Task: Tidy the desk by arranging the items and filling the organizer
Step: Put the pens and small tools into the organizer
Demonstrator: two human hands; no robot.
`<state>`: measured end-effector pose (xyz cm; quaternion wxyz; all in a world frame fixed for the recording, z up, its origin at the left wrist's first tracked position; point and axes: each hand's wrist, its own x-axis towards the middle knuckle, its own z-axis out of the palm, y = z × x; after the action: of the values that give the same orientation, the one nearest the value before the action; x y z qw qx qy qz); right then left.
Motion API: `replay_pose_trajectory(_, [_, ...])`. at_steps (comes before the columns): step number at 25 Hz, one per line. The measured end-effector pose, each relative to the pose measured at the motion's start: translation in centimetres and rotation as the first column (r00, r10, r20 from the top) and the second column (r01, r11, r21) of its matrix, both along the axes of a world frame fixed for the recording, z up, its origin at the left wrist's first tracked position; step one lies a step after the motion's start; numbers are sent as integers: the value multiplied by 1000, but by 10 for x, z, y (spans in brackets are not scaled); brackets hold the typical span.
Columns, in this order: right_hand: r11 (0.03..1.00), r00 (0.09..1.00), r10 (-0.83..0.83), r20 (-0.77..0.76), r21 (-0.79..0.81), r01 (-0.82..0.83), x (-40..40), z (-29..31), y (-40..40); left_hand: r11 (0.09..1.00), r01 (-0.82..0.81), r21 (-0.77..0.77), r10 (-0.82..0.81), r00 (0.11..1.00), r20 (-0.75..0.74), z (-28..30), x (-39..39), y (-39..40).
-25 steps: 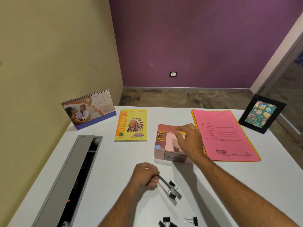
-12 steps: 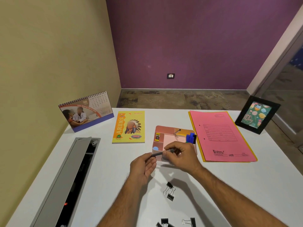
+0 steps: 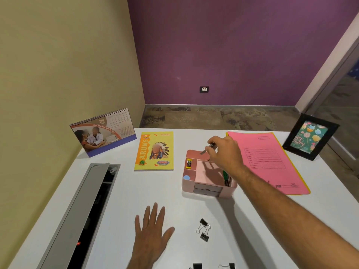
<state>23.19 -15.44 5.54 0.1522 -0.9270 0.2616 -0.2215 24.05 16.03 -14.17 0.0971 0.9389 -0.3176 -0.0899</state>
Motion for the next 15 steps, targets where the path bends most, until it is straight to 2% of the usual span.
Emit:
replay_pose_trajectory(3, [996, 982, -24, -186, -93, 7, 13, -11, -7, 999, 27, 38, -29, 999, 42, -2, -5, 4])
replay_pose_trajectory(7, [990, 934, -47, -355, -139, -3, 21, -24, -4, 995, 52, 81, -57, 997, 55, -1, -5, 1])
replay_pose_trajectory(15, [987, 875, -38, -483, -155, -42, 17, -30, 3, 996, 47, 79, -53, 996, 73, -5, -4, 2])
